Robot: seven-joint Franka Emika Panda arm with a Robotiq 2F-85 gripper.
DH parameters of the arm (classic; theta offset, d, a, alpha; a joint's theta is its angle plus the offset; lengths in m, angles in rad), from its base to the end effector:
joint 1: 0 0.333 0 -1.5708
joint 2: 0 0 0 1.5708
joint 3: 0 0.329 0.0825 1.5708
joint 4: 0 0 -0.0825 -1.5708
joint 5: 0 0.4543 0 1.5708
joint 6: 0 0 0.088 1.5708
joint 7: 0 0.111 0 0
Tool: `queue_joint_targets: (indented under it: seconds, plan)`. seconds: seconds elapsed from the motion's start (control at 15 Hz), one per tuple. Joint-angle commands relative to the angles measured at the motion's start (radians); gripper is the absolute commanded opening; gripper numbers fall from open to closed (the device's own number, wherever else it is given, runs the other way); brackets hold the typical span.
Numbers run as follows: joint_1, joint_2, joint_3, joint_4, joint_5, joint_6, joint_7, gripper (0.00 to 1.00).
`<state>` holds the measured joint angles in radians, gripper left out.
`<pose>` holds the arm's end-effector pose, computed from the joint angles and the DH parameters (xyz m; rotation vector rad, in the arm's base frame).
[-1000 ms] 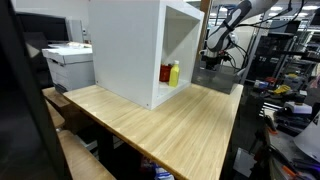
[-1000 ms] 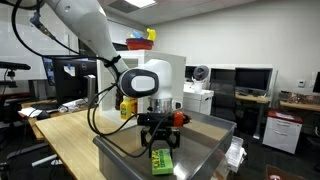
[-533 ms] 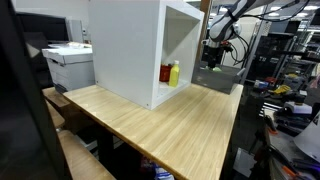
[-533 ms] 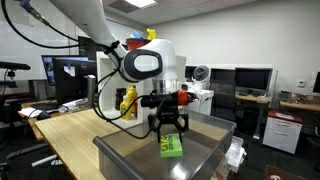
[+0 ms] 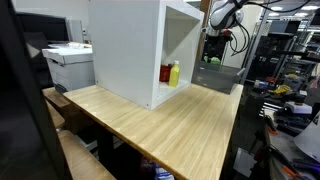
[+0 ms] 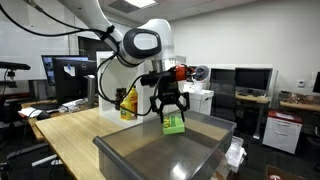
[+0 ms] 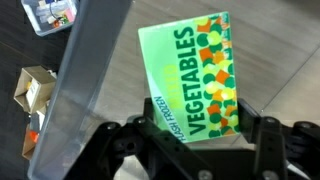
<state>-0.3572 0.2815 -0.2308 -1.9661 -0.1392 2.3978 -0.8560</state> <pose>0.5679 -0.3746 0.3144 2.8640 0.5464 0.0106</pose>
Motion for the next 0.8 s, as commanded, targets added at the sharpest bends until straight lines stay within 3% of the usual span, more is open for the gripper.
queue_joint_targets:
  seconds: [0.0, 0.73]
  plan:
    - [0.027, -0.067, -0.006, 0.017, -0.046, -0.062, 0.053, 0.53]
    - [0.082, -0.132, -0.005, 0.209, -0.148, -0.246, 0.139, 0.53]
